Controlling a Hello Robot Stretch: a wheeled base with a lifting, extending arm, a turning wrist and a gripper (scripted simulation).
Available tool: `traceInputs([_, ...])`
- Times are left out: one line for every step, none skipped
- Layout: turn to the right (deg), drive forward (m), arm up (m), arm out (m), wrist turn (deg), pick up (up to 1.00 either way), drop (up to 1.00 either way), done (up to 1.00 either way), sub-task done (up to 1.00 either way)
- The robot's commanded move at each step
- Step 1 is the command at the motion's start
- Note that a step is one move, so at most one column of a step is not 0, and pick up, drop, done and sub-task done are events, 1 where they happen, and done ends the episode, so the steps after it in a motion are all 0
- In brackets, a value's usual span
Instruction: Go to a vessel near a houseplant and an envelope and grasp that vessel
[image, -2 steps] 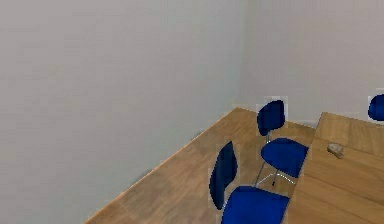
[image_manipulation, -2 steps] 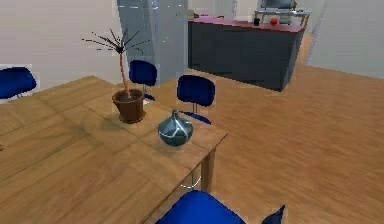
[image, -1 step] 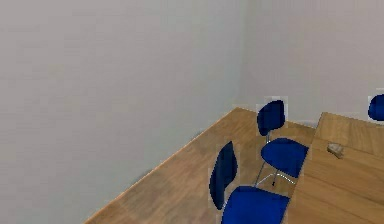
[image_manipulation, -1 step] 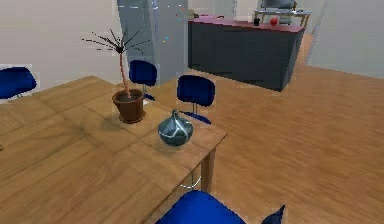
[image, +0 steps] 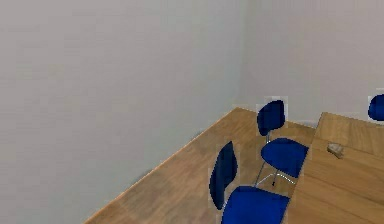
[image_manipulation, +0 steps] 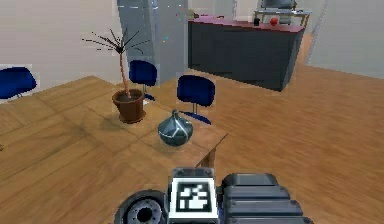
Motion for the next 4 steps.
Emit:
traceInputs([0.0, 0.0, 0.0, 0.46, 0.0, 0.0, 0.0, 0.0, 0.0])
traceInputs([0.0, 0.0, 0.0, 0.0, 45.0, 0.0, 0.0, 0.0, 0.0])
traceInputs([0.0, 0.0, 0.0, 0.0, 45.0, 0.0, 0.0, 0.0, 0.0])
traceInputs([0.0, 0.0, 0.0, 0.0, 45.0, 0.0, 0.0, 0.0, 0.0])
